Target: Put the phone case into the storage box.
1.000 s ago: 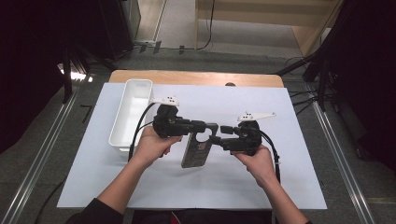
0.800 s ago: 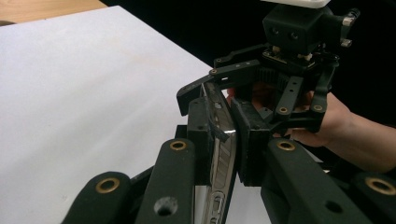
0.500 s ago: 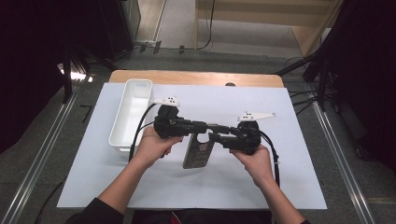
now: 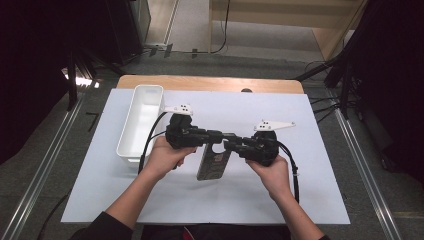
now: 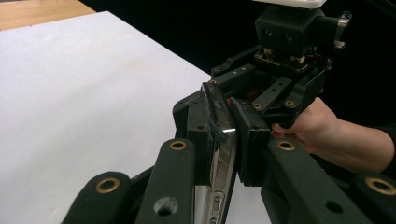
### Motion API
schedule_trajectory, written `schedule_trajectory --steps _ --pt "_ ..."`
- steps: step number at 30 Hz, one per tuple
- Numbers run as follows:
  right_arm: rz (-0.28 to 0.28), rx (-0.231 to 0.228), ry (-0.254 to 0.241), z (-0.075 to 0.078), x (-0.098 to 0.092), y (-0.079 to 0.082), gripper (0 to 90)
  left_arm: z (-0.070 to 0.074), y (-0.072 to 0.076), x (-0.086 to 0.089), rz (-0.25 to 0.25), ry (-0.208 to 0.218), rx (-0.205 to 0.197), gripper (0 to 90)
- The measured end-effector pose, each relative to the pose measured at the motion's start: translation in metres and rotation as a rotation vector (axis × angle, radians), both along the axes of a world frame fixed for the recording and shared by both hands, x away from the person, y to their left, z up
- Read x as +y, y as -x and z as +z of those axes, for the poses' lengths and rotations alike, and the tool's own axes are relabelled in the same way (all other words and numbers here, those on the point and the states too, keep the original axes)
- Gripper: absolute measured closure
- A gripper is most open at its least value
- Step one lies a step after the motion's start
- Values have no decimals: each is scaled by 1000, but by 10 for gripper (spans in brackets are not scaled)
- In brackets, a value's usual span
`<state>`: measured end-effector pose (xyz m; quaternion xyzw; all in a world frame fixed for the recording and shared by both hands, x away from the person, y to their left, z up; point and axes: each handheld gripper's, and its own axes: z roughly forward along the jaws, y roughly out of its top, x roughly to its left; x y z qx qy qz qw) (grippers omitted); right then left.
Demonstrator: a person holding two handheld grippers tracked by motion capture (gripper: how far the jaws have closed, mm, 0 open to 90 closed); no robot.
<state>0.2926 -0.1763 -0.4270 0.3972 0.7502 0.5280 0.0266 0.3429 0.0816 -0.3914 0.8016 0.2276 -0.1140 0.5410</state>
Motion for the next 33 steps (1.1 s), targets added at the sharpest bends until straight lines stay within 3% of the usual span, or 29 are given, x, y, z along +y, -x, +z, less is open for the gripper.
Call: schedule_trajectory --steps 22,33 --pt "-9 2 14 4 -1 1 700 0 1 -2 13 -2 -32 757" --pt "-5 -7 24 5 -1 2 705 -1 1 -2 14 -1 -26 723"
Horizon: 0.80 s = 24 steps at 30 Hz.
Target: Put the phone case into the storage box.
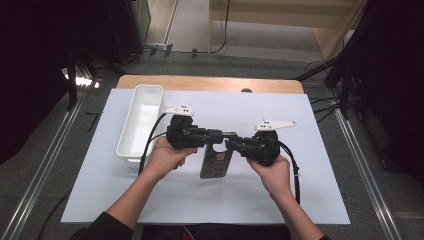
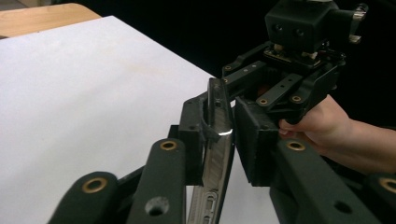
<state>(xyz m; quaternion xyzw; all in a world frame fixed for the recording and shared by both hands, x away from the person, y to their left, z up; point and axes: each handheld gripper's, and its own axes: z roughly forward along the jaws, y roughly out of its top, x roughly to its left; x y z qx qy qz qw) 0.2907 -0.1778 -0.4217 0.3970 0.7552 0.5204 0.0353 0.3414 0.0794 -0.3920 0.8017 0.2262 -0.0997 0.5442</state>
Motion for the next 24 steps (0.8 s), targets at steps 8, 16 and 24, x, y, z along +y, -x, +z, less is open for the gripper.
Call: schedule_trajectory --steps 8,16,24 --pt "2 -2 0 2 -1 0 709 1 0 0 -2 1 -10 682" --pt "-6 -3 8 3 -5 0 709 3 1 0 23 -9 -22 522" --pt "-24 24 11 5 -7 -1 708 3 0 -1 59 -56 -52 348"
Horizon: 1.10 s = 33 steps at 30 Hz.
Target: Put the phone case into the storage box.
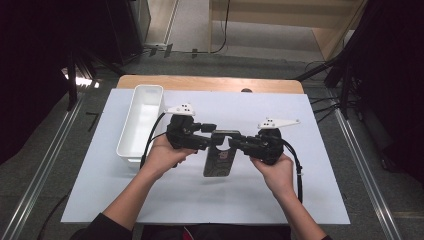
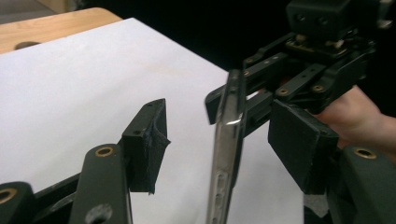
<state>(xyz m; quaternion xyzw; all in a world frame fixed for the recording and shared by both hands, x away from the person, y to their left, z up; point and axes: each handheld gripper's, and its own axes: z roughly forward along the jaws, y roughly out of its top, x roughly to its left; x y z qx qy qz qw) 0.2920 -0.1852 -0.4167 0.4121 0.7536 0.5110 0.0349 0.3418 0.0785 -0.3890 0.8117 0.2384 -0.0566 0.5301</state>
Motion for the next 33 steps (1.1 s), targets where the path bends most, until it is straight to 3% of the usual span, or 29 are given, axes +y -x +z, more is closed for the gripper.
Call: schedule_trajectory --steps 6,17,25,33 --pt "-15 5 18 1 -2 -1 708 1 -2 4 26 -8 -22 295" --pt "-48 21 22 2 -5 -4 708 3 1 8 66 -13 -36 292" --pt "-78 28 25 3 -6 -7 707 4 7 8 117 -53 -61 292" --pt "-96 35 16 5 -6 -10 707 3 13 12 163 -71 -58 292"
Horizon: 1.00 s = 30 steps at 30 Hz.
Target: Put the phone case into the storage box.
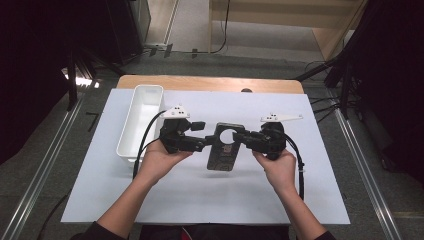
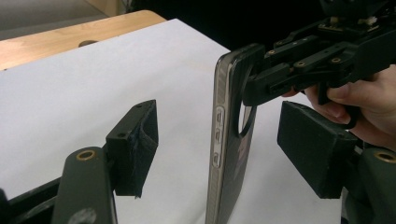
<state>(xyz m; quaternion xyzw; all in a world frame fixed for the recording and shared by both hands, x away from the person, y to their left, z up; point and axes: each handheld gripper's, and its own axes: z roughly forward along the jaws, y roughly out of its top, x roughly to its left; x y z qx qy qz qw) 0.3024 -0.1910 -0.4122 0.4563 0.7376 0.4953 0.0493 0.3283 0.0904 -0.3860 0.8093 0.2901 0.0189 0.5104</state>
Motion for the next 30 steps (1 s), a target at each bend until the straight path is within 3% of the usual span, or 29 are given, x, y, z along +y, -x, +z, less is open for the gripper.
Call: schedule_trajectory --steps 6,20,23,30 --pt "-8 10 5 1 1 -2 707 -3 2 3 23 7 14 294" --pt "-19 15 21 1 9 -11 707 -5 11 -4 107 -48 -44 297" --pt "-23 15 23 0 11 -12 707 -5 10 -4 100 -39 -15 299" --pt "-45 29 25 0 17 -14 707 -6 8 -5 125 -38 -13 299"
